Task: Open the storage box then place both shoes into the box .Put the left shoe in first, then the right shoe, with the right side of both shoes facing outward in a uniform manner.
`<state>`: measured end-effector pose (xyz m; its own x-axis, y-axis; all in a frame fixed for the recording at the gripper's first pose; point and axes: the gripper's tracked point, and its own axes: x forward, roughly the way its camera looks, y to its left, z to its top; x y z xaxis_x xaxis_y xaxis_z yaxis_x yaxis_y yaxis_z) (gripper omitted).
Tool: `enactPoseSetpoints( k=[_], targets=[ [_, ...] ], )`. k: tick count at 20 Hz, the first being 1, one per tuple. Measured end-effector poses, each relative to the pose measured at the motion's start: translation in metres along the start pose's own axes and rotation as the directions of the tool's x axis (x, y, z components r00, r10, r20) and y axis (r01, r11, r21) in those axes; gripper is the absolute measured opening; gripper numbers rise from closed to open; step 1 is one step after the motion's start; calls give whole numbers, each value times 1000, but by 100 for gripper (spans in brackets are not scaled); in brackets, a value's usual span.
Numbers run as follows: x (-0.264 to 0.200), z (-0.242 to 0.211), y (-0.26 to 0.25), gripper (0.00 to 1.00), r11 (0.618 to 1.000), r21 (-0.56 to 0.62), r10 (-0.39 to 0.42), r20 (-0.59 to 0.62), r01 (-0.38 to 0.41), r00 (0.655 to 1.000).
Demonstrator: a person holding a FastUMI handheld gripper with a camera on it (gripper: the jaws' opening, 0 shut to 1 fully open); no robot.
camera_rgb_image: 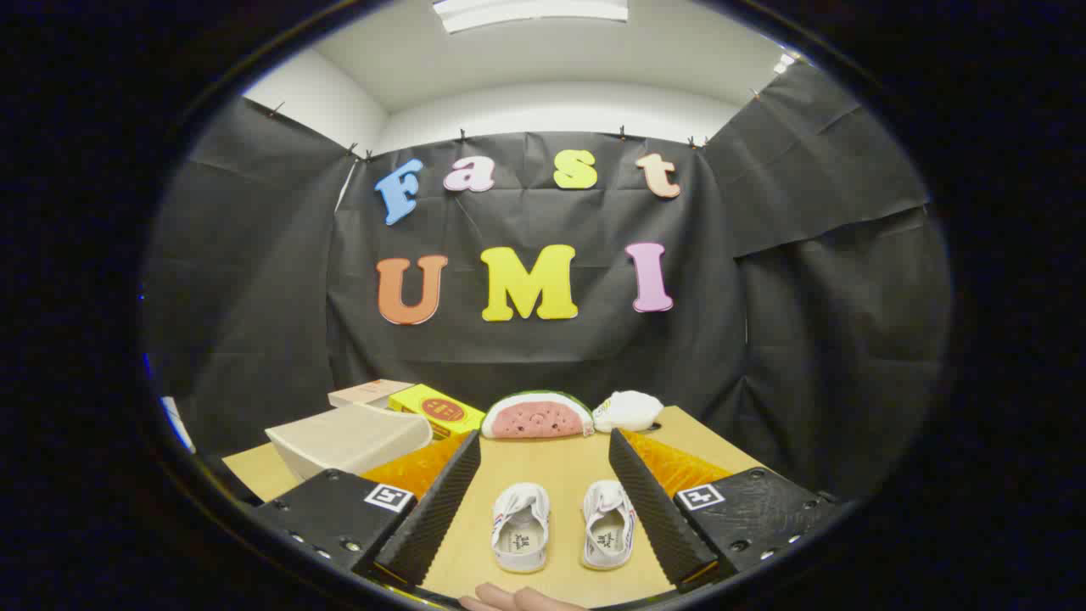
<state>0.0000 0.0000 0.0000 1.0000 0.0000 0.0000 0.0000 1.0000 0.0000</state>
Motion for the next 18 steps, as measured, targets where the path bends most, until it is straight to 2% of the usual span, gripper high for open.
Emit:
enactPoseSetpoints(
  k=[7,13,18],
  targets=[
    [7,-1,-15,97,998,7,-65,-3,65,998],
    [20,-14,-15,97,998,15,-56,-42,57,998],
    [45,-25,-1,97,999,39,1,-97,3,995]
  ],
)
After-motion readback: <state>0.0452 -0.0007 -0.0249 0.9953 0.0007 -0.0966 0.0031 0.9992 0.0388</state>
